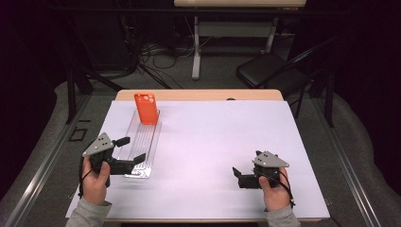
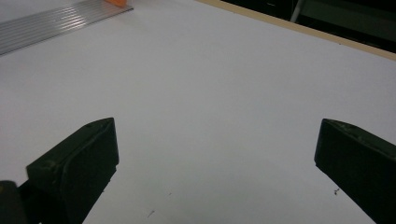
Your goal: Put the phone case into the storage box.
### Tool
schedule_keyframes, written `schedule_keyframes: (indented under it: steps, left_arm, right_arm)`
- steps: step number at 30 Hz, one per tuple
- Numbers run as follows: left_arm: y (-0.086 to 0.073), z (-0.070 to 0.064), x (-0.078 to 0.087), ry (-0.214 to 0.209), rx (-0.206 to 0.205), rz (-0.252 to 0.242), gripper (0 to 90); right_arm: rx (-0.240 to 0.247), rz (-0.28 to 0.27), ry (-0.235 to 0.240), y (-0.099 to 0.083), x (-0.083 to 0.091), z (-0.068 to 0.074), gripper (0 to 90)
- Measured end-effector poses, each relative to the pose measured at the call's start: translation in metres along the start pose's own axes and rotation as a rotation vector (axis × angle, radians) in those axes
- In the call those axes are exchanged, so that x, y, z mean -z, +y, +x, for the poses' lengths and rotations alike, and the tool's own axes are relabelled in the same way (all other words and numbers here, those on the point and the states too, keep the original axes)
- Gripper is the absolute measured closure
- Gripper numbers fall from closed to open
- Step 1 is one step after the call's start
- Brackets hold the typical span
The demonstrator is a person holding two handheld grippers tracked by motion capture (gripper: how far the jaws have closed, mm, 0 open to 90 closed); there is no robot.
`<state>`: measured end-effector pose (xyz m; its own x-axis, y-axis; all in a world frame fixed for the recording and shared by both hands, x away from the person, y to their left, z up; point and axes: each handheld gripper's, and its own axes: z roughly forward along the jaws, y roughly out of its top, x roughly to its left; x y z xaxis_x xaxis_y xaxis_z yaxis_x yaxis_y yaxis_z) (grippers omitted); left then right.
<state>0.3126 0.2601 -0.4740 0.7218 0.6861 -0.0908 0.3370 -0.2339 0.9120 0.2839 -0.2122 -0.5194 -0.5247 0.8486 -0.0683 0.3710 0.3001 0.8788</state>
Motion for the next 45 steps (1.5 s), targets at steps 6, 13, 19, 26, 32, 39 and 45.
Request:
schedule_keyframes:
  steps: [6,13,19,26,32,39,45]
  left_arm:
    - [-0.007,0.005,0.002,0.016,0.021,0.002,12.0]
    - [-0.013,0.009,0.005,0.035,0.036,-0.011,12.0]
    - [-0.016,0.011,0.006,0.044,0.029,-0.019,12.0]
    - [-0.018,0.014,0.007,0.056,0.035,-0.018,12.2]
    - [-0.02,0.016,0.007,0.059,0.053,-0.021,12.7]
    - [-0.021,0.017,0.007,0.061,0.057,-0.019,12.9]
    - [-0.021,0.017,0.006,0.062,0.059,-0.016,13.0]
  right_arm:
    - [-0.004,0.004,-0.01,-0.003,0.0,-0.003,0.0]
    - [-0.008,0.0,-0.018,-0.007,-0.001,-0.005,0.0]
    - [0.001,0.005,-0.018,-0.011,-0.003,-0.004,0.0]
    - [0.003,0.029,-0.005,-0.016,-0.009,-0.002,0.0]
    - [-0.003,0.033,0.001,-0.018,-0.011,-0.002,0.0]
    - [-0.003,0.038,0.008,-0.019,-0.013,-0.001,0.0]
    - [-0.007,0.048,0.014,-0.02,-0.014,0.0,0.0]
